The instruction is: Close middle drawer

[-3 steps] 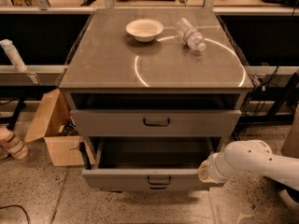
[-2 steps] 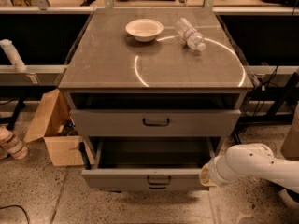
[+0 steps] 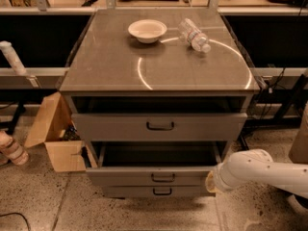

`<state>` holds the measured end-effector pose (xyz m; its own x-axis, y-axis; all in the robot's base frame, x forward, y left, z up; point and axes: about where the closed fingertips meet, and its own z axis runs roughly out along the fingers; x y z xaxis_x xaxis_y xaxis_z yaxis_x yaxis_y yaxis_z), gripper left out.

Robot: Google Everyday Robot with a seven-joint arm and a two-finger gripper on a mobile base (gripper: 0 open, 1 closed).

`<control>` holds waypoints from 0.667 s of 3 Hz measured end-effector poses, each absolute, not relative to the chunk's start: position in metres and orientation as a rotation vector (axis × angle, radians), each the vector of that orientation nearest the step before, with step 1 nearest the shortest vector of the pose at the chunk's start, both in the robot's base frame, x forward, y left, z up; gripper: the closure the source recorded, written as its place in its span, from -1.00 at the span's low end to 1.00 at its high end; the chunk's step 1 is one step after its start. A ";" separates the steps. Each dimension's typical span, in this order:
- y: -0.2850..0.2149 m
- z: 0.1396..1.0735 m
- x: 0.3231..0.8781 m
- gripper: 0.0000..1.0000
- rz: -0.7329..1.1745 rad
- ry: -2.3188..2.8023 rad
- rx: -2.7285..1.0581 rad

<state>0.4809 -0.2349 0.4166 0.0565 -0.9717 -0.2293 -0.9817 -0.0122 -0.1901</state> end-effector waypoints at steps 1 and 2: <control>-0.234 0.408 0.513 1.00 0.017 1.953 -2.045; -0.234 0.408 0.513 1.00 0.017 1.953 -2.045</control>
Offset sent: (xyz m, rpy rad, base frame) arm 0.2738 0.0249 0.0476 -0.1147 -0.3493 0.0588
